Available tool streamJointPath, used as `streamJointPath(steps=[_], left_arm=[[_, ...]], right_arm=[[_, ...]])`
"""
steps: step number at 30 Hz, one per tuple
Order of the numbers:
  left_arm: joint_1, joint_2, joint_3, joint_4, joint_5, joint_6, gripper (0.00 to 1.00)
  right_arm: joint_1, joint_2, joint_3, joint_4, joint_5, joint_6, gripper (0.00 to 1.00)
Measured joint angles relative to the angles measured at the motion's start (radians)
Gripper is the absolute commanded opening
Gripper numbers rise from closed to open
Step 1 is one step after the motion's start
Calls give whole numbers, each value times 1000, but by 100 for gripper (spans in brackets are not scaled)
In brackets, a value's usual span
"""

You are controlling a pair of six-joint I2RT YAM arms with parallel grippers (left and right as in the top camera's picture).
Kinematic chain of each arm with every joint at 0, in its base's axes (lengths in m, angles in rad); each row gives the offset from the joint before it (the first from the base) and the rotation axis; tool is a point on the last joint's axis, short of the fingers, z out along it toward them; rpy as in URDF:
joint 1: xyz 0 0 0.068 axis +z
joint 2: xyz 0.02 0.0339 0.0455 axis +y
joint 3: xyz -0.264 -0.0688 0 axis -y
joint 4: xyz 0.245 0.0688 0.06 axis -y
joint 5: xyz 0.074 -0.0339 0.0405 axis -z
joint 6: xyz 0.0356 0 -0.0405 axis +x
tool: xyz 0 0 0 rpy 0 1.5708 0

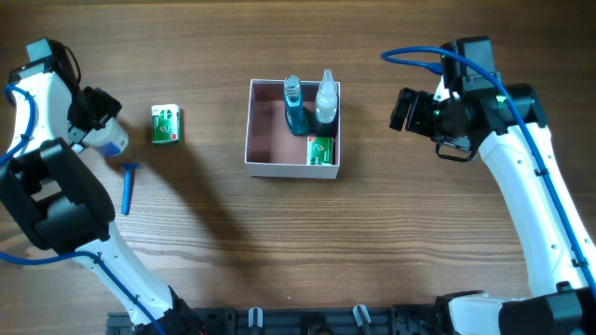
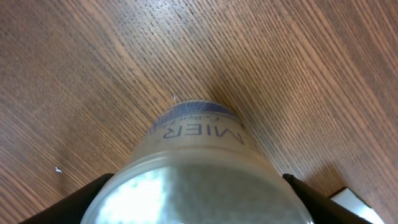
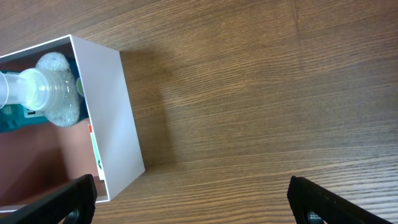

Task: Pack container
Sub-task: 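Close left gripper around the cotton-bud tub, then lift the cotton-bud tub and carry it over the box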

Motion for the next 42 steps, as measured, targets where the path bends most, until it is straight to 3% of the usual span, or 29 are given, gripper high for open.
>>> streamJointPath(steps=[9,17,25,33,42], left_arm=[[0,0,2,-8,0,-1,54],[0,0,4,-27,0,-1,20],[-16,-26,4,-46,3,-1,4],[-182,-232,48,-153,13,24,4],[-551,-410,193,-172,61,37,4]], right_arm=[[0,0,0,0,0,0,100],[0,0,0,-1,0,0,100],[0,0,0,-3,-1,0,100],[0,0,0,-5,-5,0,100],[0,0,0,-8,-11,0,100]])
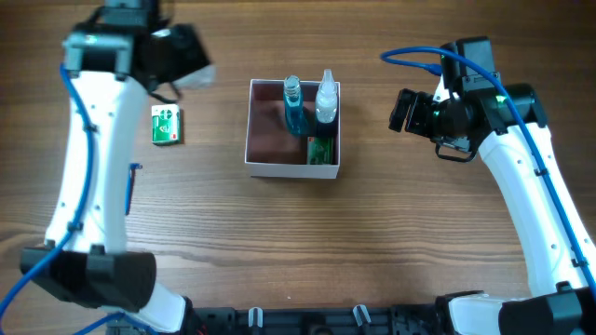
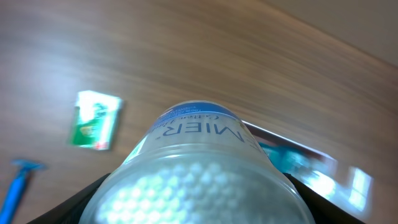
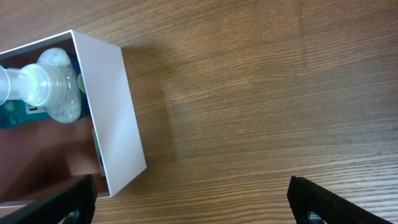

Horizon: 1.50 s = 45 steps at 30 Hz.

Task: Pack container
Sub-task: 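Lift the cotton-bud tub and carry it over the box, then lower the tub into the box and open left gripper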

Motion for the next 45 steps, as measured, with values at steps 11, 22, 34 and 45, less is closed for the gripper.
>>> streamJointPath(steps=[11,22,34,45], left_arm=[[-210,24,10,-18,42,-8,4],[-222,76,9,-179,79,-7,4],[-291,76,-132,-123,93,4,4],[-291,78,-292,31,93,4,4]], right_arm=[[0,0,0,0,0,-3,100],[0,0,0,-3,0,-3,100],[0,0,0,-7,0,-3,100],[0,0,0,-8,-4,-3,100]])
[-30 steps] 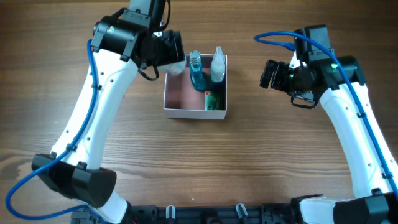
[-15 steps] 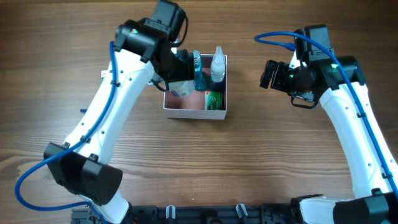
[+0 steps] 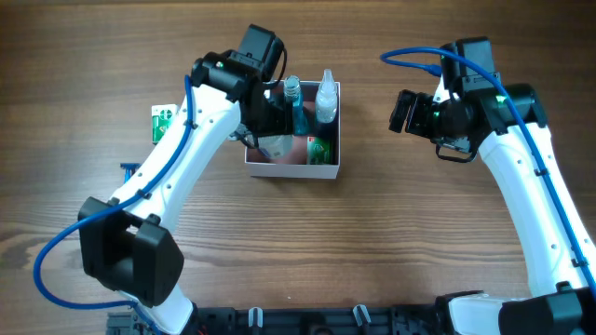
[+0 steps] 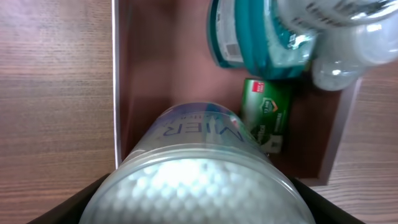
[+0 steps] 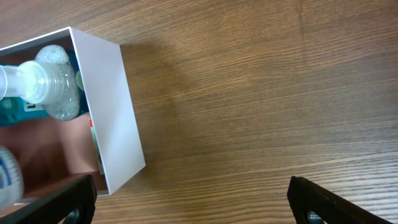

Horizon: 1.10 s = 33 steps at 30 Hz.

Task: Pack container
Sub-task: 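Lower the tub into the box and open left gripper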

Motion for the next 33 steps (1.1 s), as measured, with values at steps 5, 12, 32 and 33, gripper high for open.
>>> streamJointPath(steps=[5,12,32,33], left_arm=[[0,8,-56,47,0,0,4],[0,53,-72,67,-8,0,4],[0,141,-72,84,-16,3,63],[0,141,-72,83,-16,3,64]], right_arm=[[0,0,0,-1,-3,0,100],[0,0,0,-3,-4,0,100],[0,0,0,-3,-4,0,100],[0,0,0,-3,-4,0,100]])
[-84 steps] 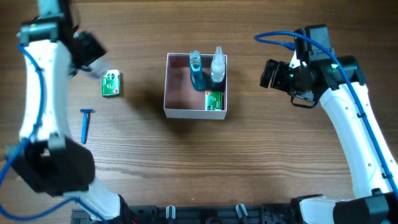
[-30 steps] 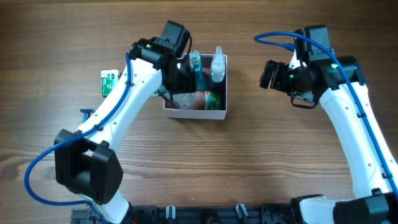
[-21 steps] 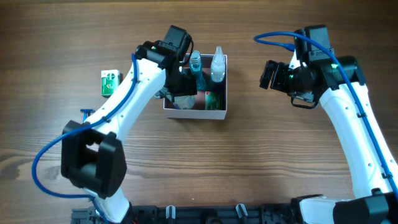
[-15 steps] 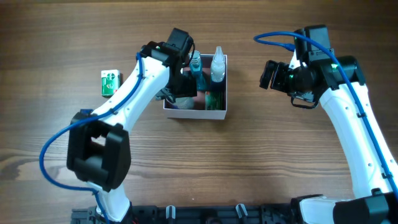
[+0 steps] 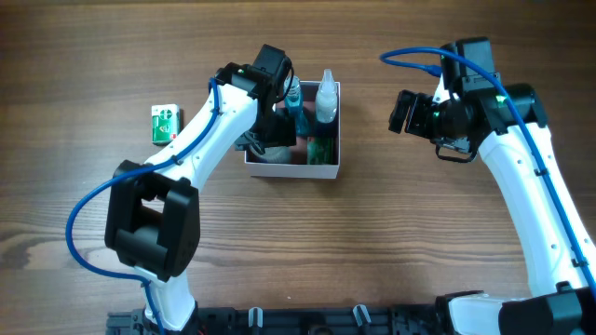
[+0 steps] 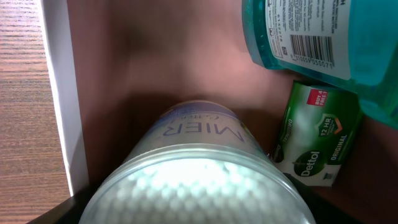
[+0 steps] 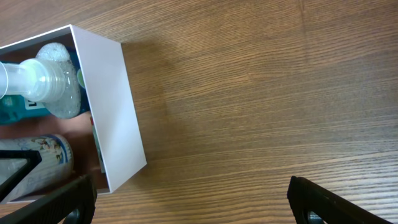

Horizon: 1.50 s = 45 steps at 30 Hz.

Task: Pack container
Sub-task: 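Lower the tub into the box and open left gripper, then move left gripper to the second green Dettol soap box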

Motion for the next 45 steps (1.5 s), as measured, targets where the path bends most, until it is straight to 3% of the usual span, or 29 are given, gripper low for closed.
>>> streamJointPath(steps=[5,9,10,27,33,39,45], left_arm=[[0,0,0,-2,0,0,76],[0,-1,0,-3,0,7,98],[0,-2,0,-5,1,7,99],[-7,-51,0,-21,0,7,100],[22,-214,21,-47,1,7,100],[245,-407,44,-42,-1,7,100],[512,-396,50,5,-18,7,100]], right_arm=[[0,0,0,0,0,0,100],[0,0,0,0,0,0,100],[0,0,0,0,0,0,100],[0,0,0,0,0,0,100],[0,0,0,0,0,0,100],[0,0,0,-5,0,-3,100],[0,0,0,-6,-1,-3,100]])
